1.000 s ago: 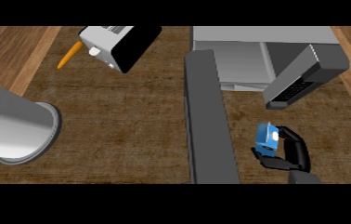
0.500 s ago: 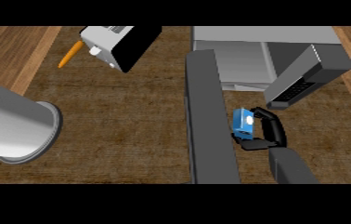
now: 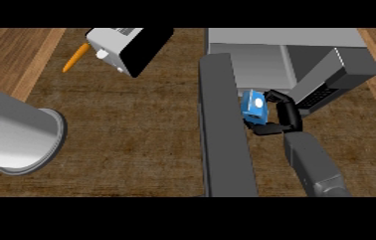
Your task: Pick up the milk, place it into the microwave and close the microwave
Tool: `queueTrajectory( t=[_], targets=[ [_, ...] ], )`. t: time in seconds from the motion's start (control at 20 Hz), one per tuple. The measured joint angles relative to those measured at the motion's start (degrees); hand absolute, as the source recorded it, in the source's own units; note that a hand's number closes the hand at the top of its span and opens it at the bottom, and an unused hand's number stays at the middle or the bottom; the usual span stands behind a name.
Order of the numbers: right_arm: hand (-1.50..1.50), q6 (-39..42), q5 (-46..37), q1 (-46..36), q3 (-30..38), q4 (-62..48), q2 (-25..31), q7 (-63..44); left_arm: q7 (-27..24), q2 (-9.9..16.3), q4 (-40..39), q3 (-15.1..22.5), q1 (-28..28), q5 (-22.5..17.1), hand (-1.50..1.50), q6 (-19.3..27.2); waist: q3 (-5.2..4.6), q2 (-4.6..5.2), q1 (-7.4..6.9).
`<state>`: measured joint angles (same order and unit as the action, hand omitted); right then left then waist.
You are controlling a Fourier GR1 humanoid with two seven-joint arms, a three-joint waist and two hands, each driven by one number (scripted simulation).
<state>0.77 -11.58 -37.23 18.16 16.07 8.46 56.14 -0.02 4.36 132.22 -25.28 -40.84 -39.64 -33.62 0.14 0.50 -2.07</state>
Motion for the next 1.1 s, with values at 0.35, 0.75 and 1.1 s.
queueTrajectory(
  t=[0.35, 0.75, 1.1],
  targets=[
    [1.50, -1.4, -0.5, -7.9, 1.0, -4.2, 3.9, -3.9, 0.7, 0.3, -0.2, 0.4, 2.2, -0.6, -1.50, -0.2, 0.05, 0.57, -1.16],
    [1.50, -4.1, -1.6, -14.8, 1.0, -7.2, 6.8, -9.4, 1.4, 1.9, -0.4, 0.4, 5.3, -1.5, -1.50, 0.1, 0.12, 1.41, -2.88],
    [1.50, -13.0, -3.9, -18.4, 0.0, -8.1, 9.0, -12.8, 1.5, 2.7, -0.9, 0.6, 7.7, -2.1, -1.50, 0.1, 0.17, 2.42, -4.52]
  ],
)
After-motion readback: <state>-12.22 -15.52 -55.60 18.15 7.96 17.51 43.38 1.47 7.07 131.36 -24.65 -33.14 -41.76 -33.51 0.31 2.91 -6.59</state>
